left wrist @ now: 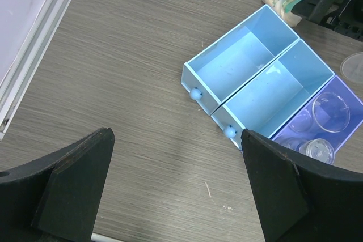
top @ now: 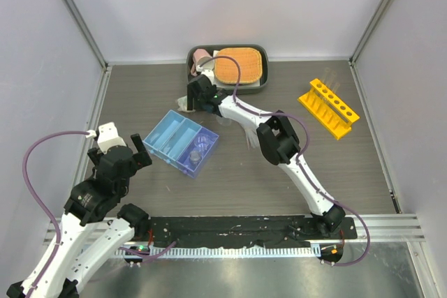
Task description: Organize the chemistry lab equipment
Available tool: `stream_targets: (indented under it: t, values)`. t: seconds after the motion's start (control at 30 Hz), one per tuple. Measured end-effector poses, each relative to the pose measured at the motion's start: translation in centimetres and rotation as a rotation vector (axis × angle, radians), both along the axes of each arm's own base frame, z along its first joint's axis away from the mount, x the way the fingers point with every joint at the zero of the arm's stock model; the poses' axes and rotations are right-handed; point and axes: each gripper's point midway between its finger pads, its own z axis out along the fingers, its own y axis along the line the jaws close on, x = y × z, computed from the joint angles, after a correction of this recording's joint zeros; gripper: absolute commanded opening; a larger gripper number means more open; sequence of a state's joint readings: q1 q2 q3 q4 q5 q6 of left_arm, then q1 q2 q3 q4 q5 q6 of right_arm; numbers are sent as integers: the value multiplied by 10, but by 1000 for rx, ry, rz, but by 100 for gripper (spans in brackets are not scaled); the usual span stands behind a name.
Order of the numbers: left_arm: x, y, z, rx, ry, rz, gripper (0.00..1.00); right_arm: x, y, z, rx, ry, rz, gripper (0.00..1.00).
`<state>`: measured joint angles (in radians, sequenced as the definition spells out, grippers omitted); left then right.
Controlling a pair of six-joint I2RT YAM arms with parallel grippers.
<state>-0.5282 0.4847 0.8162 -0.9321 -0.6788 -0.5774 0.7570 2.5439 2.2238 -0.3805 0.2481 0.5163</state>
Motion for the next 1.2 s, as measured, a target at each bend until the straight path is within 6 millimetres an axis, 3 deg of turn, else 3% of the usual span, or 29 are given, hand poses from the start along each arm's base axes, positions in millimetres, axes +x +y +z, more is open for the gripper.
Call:
stream_targets:
  t: [0.23,0.33,0.47,0.57,1.03,1.2]
  values:
    - [0,0,0,5,1,-2,100,6,10,-3,41,-9,2,68]
    - [0,0,0,5,1,-2,100,10,15,-1,61,-22,2,51]
    - [0,0,0,5,1,-2,100,14,18,-5,79,-24,-10,19]
    - [0,0,0,5,1,-3,100,15,18,-7,79,-24,-14,1]
    - [0,0,0,5,1,-3,100,13,12,-12,42,-45,-13,1]
    - [0,0,0,5,1,-3,100,0,10,13,9,-85,11,1]
